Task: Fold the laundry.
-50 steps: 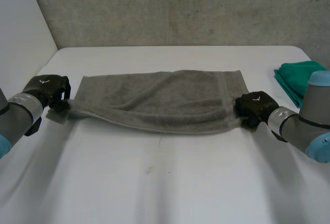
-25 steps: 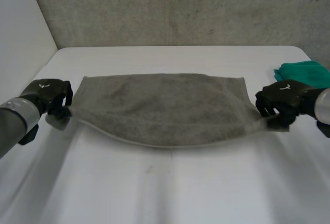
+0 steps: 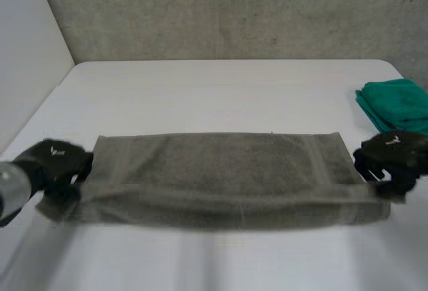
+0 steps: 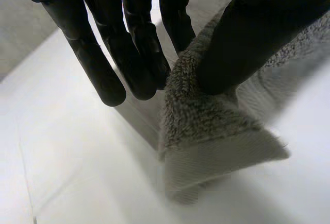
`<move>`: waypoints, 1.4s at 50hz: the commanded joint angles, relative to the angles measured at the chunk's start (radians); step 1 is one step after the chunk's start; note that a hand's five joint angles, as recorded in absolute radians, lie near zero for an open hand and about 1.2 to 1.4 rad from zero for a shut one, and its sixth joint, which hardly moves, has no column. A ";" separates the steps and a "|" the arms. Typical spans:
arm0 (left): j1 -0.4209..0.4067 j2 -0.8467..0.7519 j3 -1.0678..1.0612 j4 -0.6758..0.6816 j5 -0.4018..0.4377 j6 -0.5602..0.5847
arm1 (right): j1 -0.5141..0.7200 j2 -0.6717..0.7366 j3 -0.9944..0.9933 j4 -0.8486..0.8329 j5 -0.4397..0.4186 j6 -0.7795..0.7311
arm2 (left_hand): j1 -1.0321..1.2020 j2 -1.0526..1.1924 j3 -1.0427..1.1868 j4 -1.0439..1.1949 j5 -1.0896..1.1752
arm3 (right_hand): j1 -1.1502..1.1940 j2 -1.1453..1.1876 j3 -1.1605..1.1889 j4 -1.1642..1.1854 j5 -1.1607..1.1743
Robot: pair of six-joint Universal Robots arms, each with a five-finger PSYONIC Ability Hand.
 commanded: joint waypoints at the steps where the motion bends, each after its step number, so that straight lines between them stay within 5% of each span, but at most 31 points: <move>1: -0.077 -0.278 0.222 0.163 -0.040 -0.177 | 0.144 0.201 -0.190 -0.169 0.166 0.151 | 0.257 0.198 0.203 0.193 0.247 | 0.422 0.222 0.215 0.208 0.230; 10: -0.173 -0.512 0.445 0.281 -0.206 -0.205 | 0.225 0.431 -0.416 -0.324 0.290 0.215 | 0.257 0.198 0.203 0.193 0.247 | 0.422 0.222 0.215 0.208 0.230; 17: -0.193 -0.579 0.497 0.412 -0.222 -0.197 | 0.244 0.548 -0.557 -0.396 0.321 0.281 | 0.194 0.134 0.139 0.130 0.183 | 0.422 0.222 0.215 0.208 0.230; 18: -0.207 -0.585 0.494 0.438 -0.218 -0.200 | 0.247 0.558 -0.574 -0.398 0.327 0.286 | -0.318 -0.378 -0.373 -0.382 -0.329 | 0.275 0.074 0.067 0.061 0.083; 19: -0.215 -0.587 0.493 0.448 -0.217 -0.197 | 0.253 0.571 -0.591 -0.398 0.336 0.289 | -0.797 -0.857 -0.852 -0.861 -0.808 | -0.345 -0.546 -0.553 -0.560 -0.538; 20: -0.224 -0.587 0.489 0.462 -0.214 -0.190 | 0.268 0.585 -0.618 -0.395 0.350 0.298 | -0.964 -1.024 -1.019 -1.028 -0.975 | -0.799 -1.000 -1.007 -1.014 -0.992; 21: -0.239 -0.581 0.485 0.484 -0.214 -0.188 | 0.277 0.586 -0.629 -0.394 0.359 0.304 | -0.807 -0.867 -0.862 -0.871 -0.818 | -0.799 -1.000 -1.007 -1.014 -0.992; 22: -0.247 -0.576 0.485 0.494 -0.215 -0.190 | 0.284 0.580 -0.635 -0.394 0.365 0.312 | -0.964 -1.024 -1.019 -1.028 -0.975 | -0.799 -1.000 -1.007 -1.014 -0.992; 34: -0.250 -0.326 0.348 0.511 -0.223 -0.202 | 0.287 0.218 -0.419 -0.562 0.393 0.493 | -0.964 -1.024 -1.019 -1.028 -0.975 | -0.799 -1.000 -1.007 -1.014 -0.992; 46: -0.247 -0.174 0.057 0.510 -0.209 -0.204 | 0.183 -0.023 0.045 -0.531 0.237 0.412 | -0.964 -1.024 -1.019 -1.028 -0.975 | -0.799 -1.000 -1.007 -1.014 -0.992; 58: -0.230 -0.168 -0.006 0.524 -0.209 -0.208 | 0.052 -0.031 0.412 -0.787 0.126 0.324 | -0.964 -1.024 -1.019 -1.028 -0.975 | -0.461 -0.662 -0.668 -0.675 -0.653; 70: -0.239 -0.171 -0.011 0.524 -0.211 -0.208 | 0.034 0.109 0.391 -0.916 0.086 0.326 | -0.964 -1.024 -1.019 -1.028 -0.975 | -0.196 -0.397 -0.404 -0.410 -0.388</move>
